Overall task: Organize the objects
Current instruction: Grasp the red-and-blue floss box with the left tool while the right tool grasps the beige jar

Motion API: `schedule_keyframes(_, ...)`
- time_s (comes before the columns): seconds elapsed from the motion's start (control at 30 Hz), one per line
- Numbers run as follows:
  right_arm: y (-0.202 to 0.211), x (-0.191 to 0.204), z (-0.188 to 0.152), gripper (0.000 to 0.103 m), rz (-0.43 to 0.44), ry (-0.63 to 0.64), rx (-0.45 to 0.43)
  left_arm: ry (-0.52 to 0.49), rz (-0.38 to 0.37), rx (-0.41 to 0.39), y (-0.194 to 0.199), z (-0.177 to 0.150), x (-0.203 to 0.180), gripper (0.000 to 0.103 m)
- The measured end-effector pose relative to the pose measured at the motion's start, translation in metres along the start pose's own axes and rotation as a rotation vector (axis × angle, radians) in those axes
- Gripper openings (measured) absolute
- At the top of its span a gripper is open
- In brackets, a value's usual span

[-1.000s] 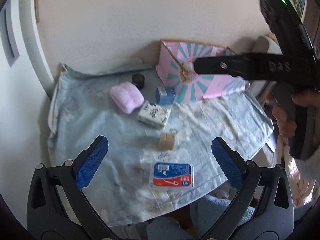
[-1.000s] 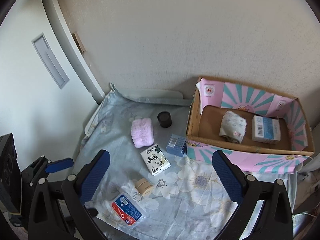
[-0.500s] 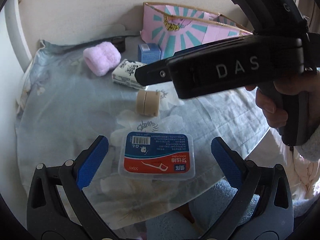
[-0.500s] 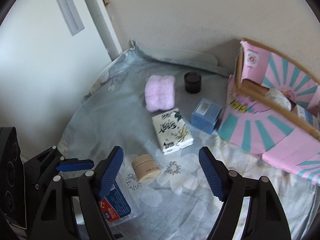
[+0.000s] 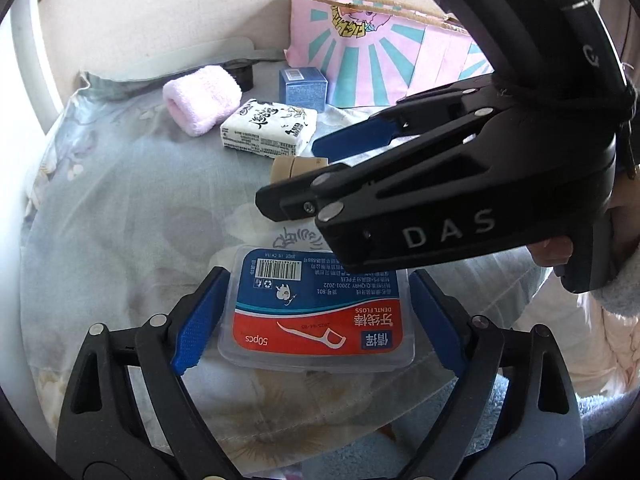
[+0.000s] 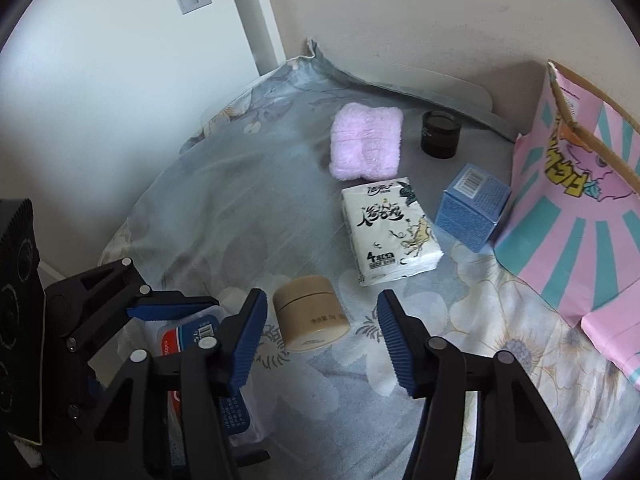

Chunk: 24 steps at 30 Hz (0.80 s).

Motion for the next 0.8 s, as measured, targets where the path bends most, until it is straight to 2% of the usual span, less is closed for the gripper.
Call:
schedule_keyframes(0.03,-0.001,0.001,-0.001,0.047,0.003,0.007,0.001,-0.006,0.009,-0.003,0.000,0.000,0.000,0.080)
schedule_keyframes(0.1,-0.003,0.002,-0.002,0.037,0.009,0.019,0.005,-0.015,0.016,-0.003,0.000,0.000,0.000,0.079)
schedule_keyframes(0.13,-0.004,0.002,-0.003,0.036,0.012,0.022,0.009,-0.017,0.015,-0.004,0.000,0.000,0.000,0.079)
schedule_keyframes(0.5,0.000,0.003,0.001,0.035,0.003,0.017,-0.015,-0.029,0.006,-0.008,0.005,0.003,-0.001,0.078)
schedule_keyframes(0.8,0.049,0.003,0.028,0.035,-0.017,-0.017,-0.083,-0.031,0.016,-0.032,0.035,0.034,0.005,0.078)
Point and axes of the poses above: each gripper's, at about its wrist camera, not at the fingertips, and y roughly against the way its jaws point, x to its left, z to its top, the point moved 6 cm from there along -y, roughly the way its jaws point, and after that the axes turned 11 degrees about -y, right-handed, at the moved point
